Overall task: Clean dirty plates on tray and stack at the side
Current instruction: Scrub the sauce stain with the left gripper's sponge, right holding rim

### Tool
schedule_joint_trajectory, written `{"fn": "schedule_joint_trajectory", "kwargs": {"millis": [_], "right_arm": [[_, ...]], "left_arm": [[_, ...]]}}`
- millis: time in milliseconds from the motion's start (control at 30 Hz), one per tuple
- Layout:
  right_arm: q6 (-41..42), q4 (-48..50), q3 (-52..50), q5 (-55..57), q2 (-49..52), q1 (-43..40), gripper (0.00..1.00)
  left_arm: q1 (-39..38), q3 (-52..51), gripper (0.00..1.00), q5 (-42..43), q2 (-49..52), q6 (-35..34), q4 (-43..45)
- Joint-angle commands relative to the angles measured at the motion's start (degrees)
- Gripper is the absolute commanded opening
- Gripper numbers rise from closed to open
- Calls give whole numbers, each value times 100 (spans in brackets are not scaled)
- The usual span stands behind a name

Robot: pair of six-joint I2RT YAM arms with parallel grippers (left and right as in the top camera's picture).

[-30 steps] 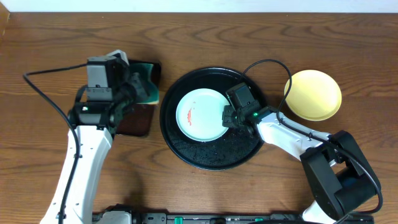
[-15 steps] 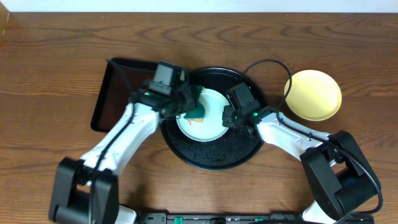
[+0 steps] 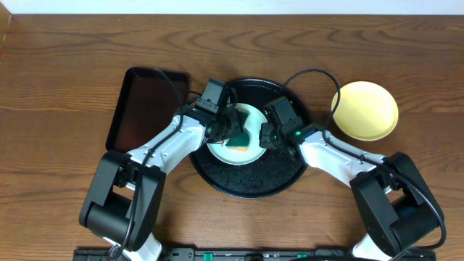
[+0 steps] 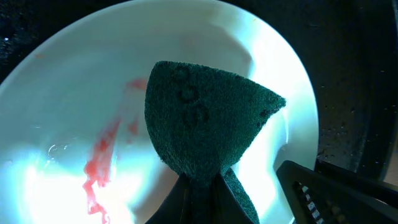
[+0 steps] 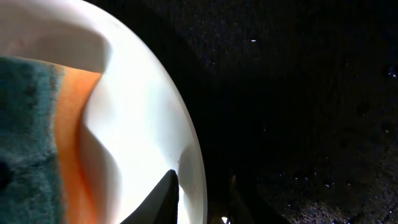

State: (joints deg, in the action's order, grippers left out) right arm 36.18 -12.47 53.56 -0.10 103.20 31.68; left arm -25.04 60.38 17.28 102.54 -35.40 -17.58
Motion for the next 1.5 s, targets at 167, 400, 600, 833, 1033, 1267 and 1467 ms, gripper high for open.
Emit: {"fn": "schedule_joint_trajectory", "kwargs": {"millis": [167, 400, 600, 833, 1033, 1267, 1467], "right_arm": [[-68, -59, 22, 160, 101, -61, 24], [-68, -61, 22, 160, 101, -61, 24], [-68, -61, 22, 160, 101, -61, 11], [-68, -52, 22, 157, 101, -61, 20], [-68, -61, 22, 160, 101, -61, 18], [-68, -105, 22, 164, 103, -61, 21], [-63, -107, 20, 181, 149, -57, 21]], "left_arm": [[-33, -39, 9, -1469, 275, 492, -205], [-33, -35, 8, -3257, 304, 1084, -409], [-33, 92, 8, -3344, 33, 1119, -396], [-33, 109, 8, -3344, -564, 1119, -396], [-33, 107, 8, -3276, -719, 1117, -424], [-35, 98, 8, -2175, -713, 1115, -402], [-46, -24, 8, -1460, -533, 570, -258]]}}
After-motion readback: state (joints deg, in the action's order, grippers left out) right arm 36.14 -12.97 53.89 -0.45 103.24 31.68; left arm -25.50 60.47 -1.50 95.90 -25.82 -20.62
